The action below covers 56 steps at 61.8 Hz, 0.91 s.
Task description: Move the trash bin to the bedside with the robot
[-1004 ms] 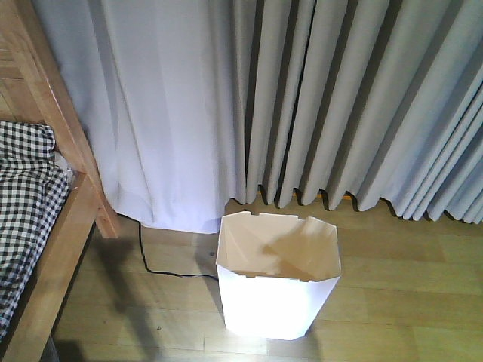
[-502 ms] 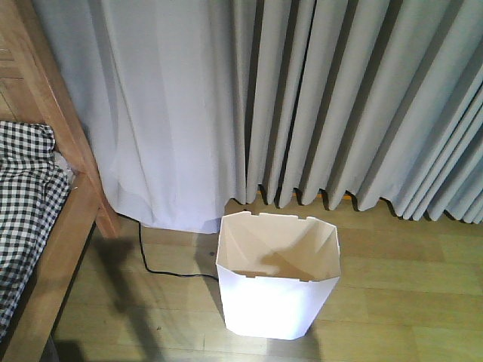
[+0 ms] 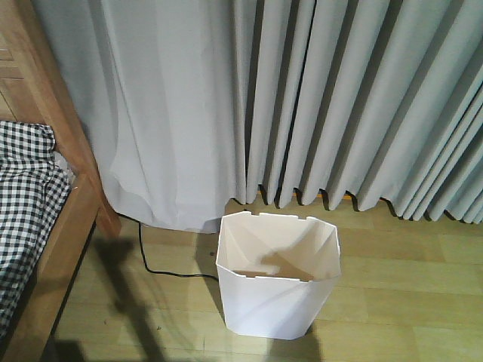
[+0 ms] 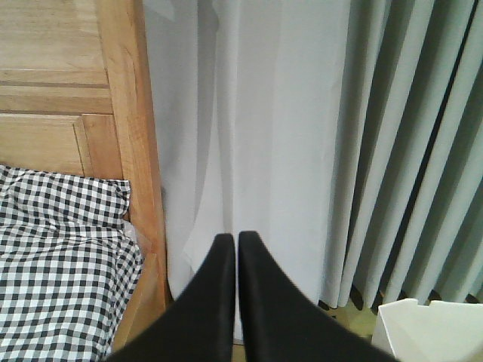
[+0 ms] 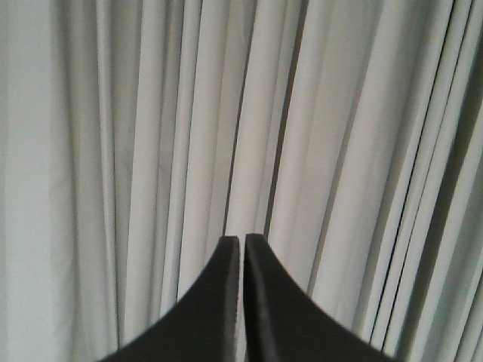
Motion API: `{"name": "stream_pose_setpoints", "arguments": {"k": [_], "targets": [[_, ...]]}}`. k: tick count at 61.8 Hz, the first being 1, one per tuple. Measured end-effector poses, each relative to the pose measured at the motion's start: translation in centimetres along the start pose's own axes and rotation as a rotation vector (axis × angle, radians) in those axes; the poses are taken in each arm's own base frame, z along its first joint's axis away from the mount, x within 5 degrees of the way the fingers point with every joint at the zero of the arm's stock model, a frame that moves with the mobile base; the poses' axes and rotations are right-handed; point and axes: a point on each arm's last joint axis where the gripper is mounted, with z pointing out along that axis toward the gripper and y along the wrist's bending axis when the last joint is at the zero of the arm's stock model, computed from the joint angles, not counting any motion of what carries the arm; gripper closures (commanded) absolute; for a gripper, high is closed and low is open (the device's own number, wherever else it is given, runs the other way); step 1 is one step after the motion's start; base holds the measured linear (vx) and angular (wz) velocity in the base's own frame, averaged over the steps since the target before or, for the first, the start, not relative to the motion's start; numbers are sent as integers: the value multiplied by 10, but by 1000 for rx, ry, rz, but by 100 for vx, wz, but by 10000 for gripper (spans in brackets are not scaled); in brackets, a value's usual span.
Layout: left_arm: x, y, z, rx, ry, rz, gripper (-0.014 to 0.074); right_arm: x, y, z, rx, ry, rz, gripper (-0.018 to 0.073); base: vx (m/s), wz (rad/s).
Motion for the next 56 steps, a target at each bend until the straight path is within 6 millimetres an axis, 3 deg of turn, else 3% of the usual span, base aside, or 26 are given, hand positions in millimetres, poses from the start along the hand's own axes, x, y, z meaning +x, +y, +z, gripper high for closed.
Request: {"name": "stream_pose_setpoints", "arguments": {"k": [11, 29, 56], "targets": [[0, 0, 0, 0, 0, 0, 602, 10, 0, 1, 13, 14, -43, 570, 0, 0], [0, 0, 0, 0, 0, 0, 602, 54, 2, -1, 38, -34, -15, 570, 0, 0], [0, 0, 0, 0, 0, 0, 602, 58, 2, -1, 36, -8, -9, 570, 0, 0]]}}
